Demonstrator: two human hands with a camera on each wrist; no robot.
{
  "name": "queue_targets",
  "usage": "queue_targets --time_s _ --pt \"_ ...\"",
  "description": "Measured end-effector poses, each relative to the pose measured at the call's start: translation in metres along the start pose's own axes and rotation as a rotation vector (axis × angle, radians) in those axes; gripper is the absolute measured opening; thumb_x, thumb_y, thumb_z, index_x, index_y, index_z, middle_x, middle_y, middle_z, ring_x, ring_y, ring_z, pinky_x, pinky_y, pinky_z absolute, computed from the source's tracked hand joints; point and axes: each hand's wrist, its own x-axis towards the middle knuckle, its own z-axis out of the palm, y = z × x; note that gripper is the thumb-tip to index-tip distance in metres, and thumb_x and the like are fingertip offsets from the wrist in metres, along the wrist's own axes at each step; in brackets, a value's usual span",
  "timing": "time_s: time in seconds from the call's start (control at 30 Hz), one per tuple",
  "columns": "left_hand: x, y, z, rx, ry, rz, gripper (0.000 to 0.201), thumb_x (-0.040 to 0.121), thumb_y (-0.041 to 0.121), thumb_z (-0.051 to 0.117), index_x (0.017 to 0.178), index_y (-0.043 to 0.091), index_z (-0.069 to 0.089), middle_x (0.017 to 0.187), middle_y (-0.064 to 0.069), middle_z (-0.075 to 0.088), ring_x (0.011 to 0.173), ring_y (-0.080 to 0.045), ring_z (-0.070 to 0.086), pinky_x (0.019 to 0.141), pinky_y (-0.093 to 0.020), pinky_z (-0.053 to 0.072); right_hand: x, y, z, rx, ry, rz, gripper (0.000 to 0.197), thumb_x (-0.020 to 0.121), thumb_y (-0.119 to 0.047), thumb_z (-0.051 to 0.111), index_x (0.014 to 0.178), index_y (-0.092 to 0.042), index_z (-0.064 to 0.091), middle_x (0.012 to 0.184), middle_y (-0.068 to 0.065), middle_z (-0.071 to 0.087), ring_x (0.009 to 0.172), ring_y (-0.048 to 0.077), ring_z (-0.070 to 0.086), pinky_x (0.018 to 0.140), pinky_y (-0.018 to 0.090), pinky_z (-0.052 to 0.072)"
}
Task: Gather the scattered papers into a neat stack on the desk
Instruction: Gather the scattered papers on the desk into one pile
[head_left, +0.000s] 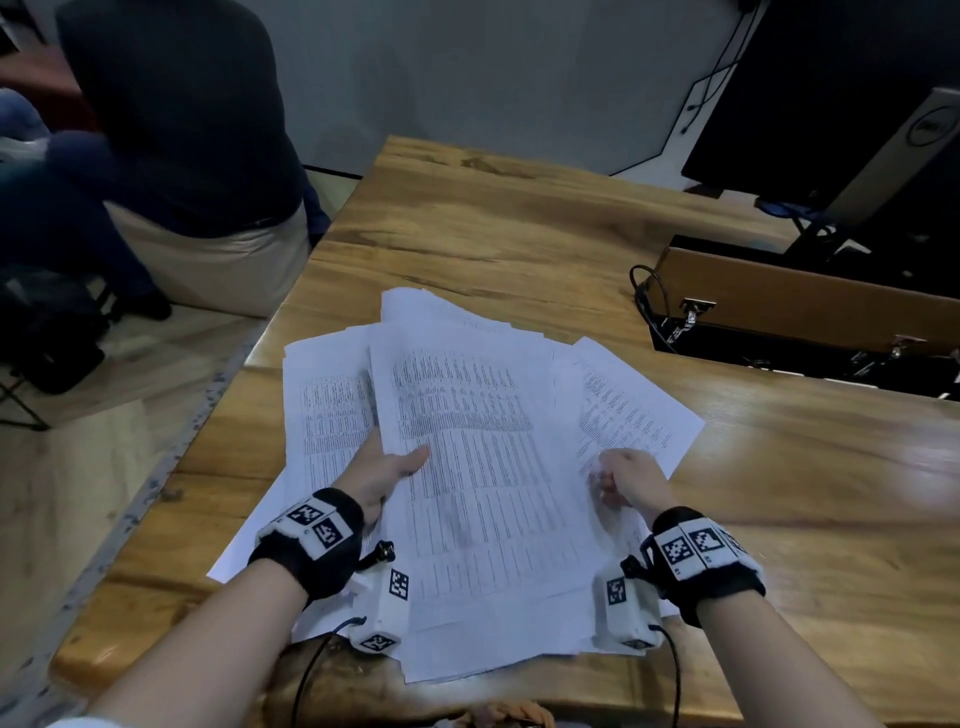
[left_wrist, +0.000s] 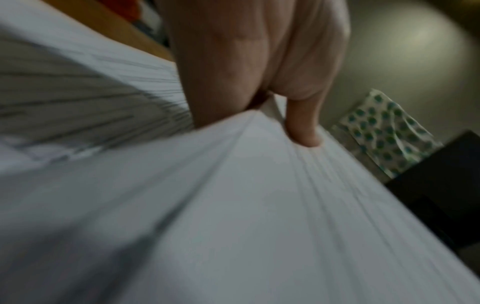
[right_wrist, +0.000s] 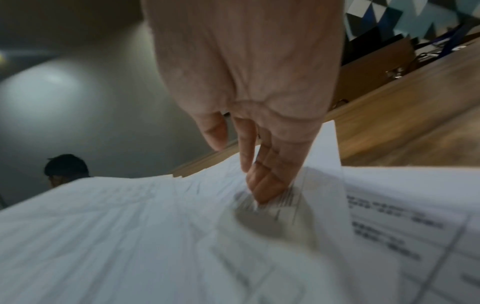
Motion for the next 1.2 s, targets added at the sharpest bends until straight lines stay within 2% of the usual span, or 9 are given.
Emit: queue_targets --time_s 0.13,0.3,0.4,0.47,0.63,0.8,0.87,1.0,1.2 --pt "-0.008 0.01 0.0 -0.043 -0.124 0.035 0.032 0.09 -0.002 0.053 0.119 0.012 0.053 0.109 -0.008 0.065 0.1 -0.022 0.061 0.086 -0.032 0.05 0.001 -0.007 0.004 0.005 -0.042 0.041 0.044 0.085 -0.053 0.052 0.066 -0.015 0.04 0.066 0.007 0.038 0.059 0.02 0.038 0.067 0.034 0.034" --pt "0.0 0.006 0.001 0.006 -0.121 0.017 0.041 0.088 0.001 0.058 0.125 0.014 0.051 0.113 -0.005 0.064 0.106 -0.02 0.061 0.09 -0.032 0.048 0.008 -0.007 0.015 0.063 -0.17 0.107 0.071 0.079 -0.039 0.069 0.134 -0.003 0.043 0.128 0.014 0.051 0.115 0.03 0.053 0.094 0.039 0.045" --pt "0.006 0.003 -0.002 0.25 0.04 0.037 0.044 0.084 0.007 0.063 0.126 0.012 0.051 0.123 -0.009 0.062 0.113 -0.026 0.058 0.099 -0.036 0.045 0.007 -0.006 0.017 0.07 -0.105 0.1 0.026 0.076 -0.029 0.074 0.081 -0.007 0.061 0.082 0.011 0.061 0.069 0.021 0.061 0.06 0.029 0.048" --pt "0.008 0.002 -0.005 0.545 0.121 0.012 0.045 0.083 0.02 0.063 0.126 0.014 0.051 0.128 -0.01 0.056 0.115 -0.028 0.053 0.099 -0.038 0.044 0.005 -0.005 0.016 0.062 -0.11 0.089 0.037 0.075 -0.018 0.076 0.054 -0.011 0.046 0.051 0.005 0.047 0.04 0.015 0.045 0.04 0.02 0.035" --pt "0.013 0.005 -0.033 0.723 0.351 -0.172 0.06 0.084 0.045 0.055 0.136 0.021 0.038 0.151 -0.013 0.009 0.139 -0.036 0.015 0.115 -0.049 0.021 0.0 -0.007 0.02 -0.058 -0.101 0.05 0.015 0.078 -0.006 0.07 0.066 -0.004 0.06 0.05 0.0 0.058 0.049 0.015 0.055 0.045 0.02 0.042" --pt "0.024 0.0 -0.06 0.607 0.615 -0.193 0.041 0.083 0.004 0.054 0.122 -0.004 0.045 0.135 -0.023 0.036 0.122 -0.04 0.038 0.103 -0.046 0.039 0.002 -0.004 0.019 0.044 -0.042 0.021 0.022 0.081 0.001 0.063 0.066 -0.005 0.049 0.052 0.004 0.045 0.024 -0.002 0.04 0.031 0.012 0.033" --pt "0.025 0.002 -0.065 0.553 0.591 -0.169 0.026 0.083 0.003 0.053 0.108 -0.005 0.058 0.116 -0.023 0.058 0.106 -0.041 0.056 0.088 -0.043 0.051 0.002 -0.007 0.02 0.074 -0.043 0.012 0.011 0.08 -0.002 0.066 0.083 -0.001 0.056 0.061 0.004 0.047 0.036 0.001 0.049 0.037 0.014 0.036" --pt "0.023 0.008 -0.053 0.439 0.405 -0.086 0.026 0.084 0.013 0.052 0.103 -0.002 0.061 0.101 -0.021 0.067 0.092 -0.038 0.064 0.075 -0.038 0.051 0.003 -0.008 0.027 0.122 -0.073 0.049 0.047 0.075 -0.011 0.073 0.117 0.0 0.056 0.099 0.013 0.065 0.075 0.023 0.062 0.053 0.025 0.046" --pt "0.034 -0.001 -0.033 0.256 0.152 -0.013 0.034 0.077 0.038 0.064 0.104 0.018 0.065 0.1 -0.008 0.072 0.092 -0.031 0.067 0.087 -0.051 0.054 -0.006 -0.011 0.033 0.139 -0.082 0.071 0.034 0.077 -0.001 0.07 0.109 0.004 0.059 0.082 0.008 0.065 0.072 0.022 0.061 0.053 0.024 0.048"
